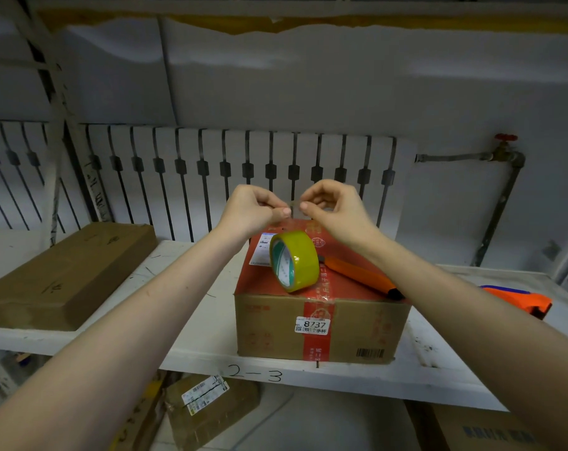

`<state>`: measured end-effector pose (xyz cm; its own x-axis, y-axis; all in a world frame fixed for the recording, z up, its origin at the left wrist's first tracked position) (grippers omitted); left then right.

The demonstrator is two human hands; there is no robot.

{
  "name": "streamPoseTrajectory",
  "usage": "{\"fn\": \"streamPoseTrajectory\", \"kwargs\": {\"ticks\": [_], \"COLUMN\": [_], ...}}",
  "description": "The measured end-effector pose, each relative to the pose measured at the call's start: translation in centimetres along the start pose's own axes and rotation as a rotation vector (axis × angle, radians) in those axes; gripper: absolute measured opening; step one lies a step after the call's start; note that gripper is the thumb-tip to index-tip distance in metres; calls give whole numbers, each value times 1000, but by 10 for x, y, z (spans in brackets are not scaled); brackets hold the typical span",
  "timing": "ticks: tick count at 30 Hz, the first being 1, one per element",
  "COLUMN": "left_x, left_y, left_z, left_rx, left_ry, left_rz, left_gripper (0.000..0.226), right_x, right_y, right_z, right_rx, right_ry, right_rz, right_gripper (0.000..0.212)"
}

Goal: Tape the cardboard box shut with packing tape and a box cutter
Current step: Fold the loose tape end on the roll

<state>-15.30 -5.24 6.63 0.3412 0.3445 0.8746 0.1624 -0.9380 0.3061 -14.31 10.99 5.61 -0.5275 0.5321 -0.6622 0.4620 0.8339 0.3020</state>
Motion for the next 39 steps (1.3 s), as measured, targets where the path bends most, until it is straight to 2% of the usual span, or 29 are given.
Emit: {"fn": "streamPoseTrajectory", "kwargs": {"ticks": [7,15,17,20,23,25,29,39], "left_x": [-1,-8,-9,-8,-3,0,3,0], "left_y": [4,2,2,4,3,2,1,1], "left_z": [-6,-16,-16,-16,-14,-12,-9,-11], "left_rx": [-68,-135,-137,-112,-110,-119,-120,-112], "left_ry": [98,131,134,104,48,16,-20,-32], "left_rz": [45,37,55,41,10,2,-6,-31], "left_gripper": [15,4,5,2,6,11,10,9], "right_x": [8,14,16,20,14,6,-12,-9], "right_y": [-6,-4,0,6,5,1,1,11], "right_z": [-7,-9,-9,-15,-24,-28,-34,-27], "right_rx": [-33,-125,-183,-160,-113,-162,-345,-355], "right_ry": [70,136,63,-209,-350,-370,-309,-213], "right_rz": [-143,-161,-242,-435,-288,-161,-44,19], "right_gripper": [10,25,25,27,32,36,33,15]}}
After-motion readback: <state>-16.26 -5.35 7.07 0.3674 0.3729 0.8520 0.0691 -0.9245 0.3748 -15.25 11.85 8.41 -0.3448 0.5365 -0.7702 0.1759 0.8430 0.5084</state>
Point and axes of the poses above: each hand's wrist, its own z-axis away from the middle knuckle, its own y-axis out of the back of the hand, x = y × z, the point moved 2 cm from there along -z, towards the middle knuckle, and after that the axes turned 13 degrees about x, right-handed, at the moved point
